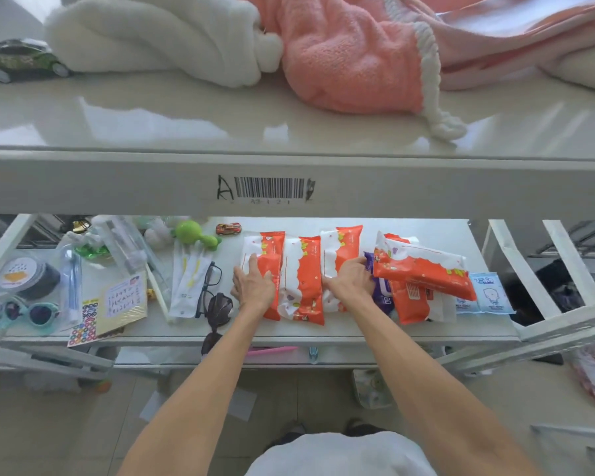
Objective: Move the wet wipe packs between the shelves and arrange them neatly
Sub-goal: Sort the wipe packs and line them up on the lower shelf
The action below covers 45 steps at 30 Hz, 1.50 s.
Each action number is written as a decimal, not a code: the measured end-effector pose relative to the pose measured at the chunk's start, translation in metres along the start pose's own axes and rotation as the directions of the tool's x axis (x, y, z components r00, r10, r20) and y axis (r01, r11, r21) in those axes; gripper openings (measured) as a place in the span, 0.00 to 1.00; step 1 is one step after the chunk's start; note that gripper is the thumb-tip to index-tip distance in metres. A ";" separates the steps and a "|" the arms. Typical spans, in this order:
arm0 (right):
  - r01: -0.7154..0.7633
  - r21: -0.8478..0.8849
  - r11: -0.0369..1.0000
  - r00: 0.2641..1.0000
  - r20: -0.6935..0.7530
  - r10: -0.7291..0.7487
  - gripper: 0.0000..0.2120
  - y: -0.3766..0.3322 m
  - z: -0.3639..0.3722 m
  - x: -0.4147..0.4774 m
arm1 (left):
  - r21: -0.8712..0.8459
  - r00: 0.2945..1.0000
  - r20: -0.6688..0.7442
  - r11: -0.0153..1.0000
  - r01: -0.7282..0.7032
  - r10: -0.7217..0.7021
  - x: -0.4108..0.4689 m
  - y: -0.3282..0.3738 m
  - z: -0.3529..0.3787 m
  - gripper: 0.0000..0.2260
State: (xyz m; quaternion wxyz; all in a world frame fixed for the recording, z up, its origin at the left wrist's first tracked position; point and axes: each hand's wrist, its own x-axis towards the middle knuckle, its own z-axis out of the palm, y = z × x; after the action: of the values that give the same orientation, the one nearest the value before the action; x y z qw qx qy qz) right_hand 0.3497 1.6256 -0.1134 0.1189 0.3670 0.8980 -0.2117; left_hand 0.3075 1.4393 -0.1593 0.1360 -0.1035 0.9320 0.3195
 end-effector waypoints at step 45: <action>0.257 -0.203 0.945 0.966 0.067 -0.248 0.50 0.127 -0.135 0.036 | -0.483 0.987 0.158 0.873 0.068 0.010 -0.010 0.009 -0.012 0.22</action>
State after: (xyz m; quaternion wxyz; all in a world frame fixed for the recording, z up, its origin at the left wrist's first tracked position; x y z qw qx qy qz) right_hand 0.4070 1.7923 -0.0449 0.1473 0.2299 0.9523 -0.1366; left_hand 0.3121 1.4398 -0.1418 0.1827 -0.1231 0.8066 0.5486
